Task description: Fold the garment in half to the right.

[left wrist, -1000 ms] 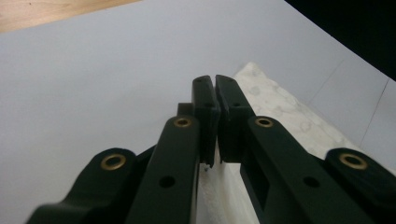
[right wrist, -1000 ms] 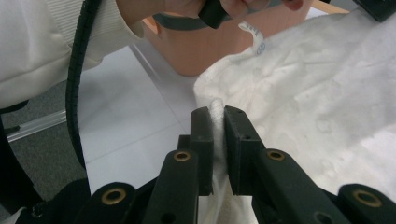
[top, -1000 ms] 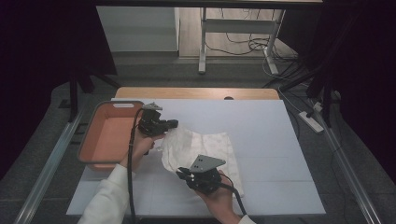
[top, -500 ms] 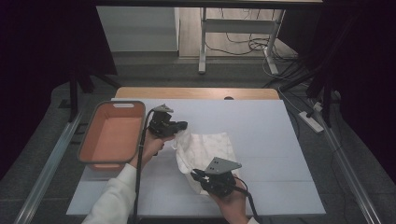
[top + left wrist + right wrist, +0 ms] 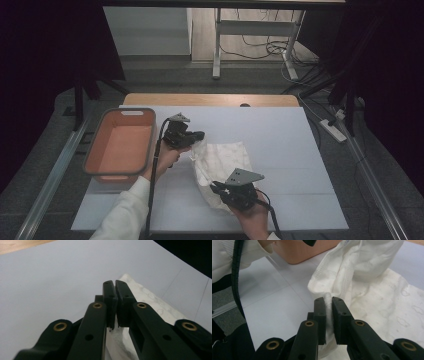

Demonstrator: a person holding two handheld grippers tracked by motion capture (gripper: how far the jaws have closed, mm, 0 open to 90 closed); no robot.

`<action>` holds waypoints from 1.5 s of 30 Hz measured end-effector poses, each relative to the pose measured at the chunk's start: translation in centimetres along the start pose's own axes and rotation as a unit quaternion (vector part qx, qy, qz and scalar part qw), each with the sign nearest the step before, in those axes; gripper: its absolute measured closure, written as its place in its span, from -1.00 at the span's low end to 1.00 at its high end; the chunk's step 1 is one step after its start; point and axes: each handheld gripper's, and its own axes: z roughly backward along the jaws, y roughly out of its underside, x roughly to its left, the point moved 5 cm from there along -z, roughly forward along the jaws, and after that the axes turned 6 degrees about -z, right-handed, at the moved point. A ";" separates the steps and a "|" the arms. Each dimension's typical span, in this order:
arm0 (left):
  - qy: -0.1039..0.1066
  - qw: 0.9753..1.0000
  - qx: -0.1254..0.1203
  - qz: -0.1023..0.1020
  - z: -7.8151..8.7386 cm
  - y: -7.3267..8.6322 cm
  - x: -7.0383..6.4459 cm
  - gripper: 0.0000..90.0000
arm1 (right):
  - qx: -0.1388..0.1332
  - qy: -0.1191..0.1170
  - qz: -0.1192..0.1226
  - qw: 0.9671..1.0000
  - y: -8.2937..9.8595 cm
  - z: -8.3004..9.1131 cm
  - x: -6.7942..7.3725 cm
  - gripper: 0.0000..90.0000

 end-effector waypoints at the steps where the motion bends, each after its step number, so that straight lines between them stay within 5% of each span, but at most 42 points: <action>1: 0.000 1.000 0.000 0.000 -0.1 0.0 0.0 0.91 | 0.001 0.001 -0.001 1.000 0.0 0.0 -0.1 0.83; 16: 0.004 1.000 0.005 -0.008 -1.5 -0.7 -1.1 0.91 | 0.006 0.013 -0.011 1.000 0.9 1.1 -1.2 0.83; 45: 0.006 0.999 0.042 -0.017 -8.1 -2.2 -3.3 0.87 | 0.015 0.048 -0.045 0.998 3.9 4.8 -4.0 0.83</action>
